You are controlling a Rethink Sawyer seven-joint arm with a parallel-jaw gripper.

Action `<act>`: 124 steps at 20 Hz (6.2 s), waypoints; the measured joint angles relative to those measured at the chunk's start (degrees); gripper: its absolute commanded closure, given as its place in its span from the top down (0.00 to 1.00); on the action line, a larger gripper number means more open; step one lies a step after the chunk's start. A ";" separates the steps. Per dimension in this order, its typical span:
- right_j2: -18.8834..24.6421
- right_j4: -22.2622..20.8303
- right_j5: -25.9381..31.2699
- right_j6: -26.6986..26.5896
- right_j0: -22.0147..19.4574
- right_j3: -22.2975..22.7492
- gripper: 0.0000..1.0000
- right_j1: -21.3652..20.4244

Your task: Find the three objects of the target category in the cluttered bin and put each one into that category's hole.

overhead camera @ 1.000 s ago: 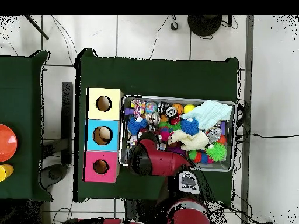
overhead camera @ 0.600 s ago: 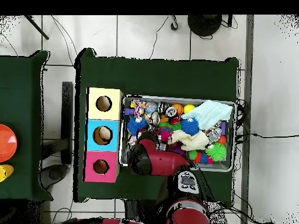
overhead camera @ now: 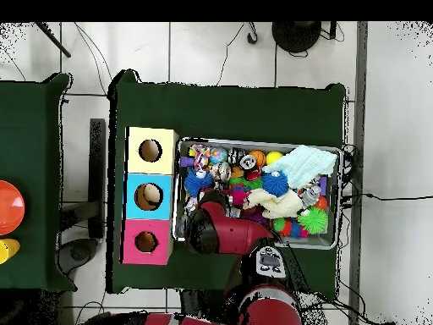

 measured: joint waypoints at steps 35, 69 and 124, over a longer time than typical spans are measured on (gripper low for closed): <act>-10.17 5.66 -2.13 0.00 12.49 -0.41 0.00 0.39; -8.28 -0.45 -12.61 0.00 6.27 1.63 1.00 -0.98; -9.62 8.70 -28.92 1.81 12.78 1.79 1.00 6.65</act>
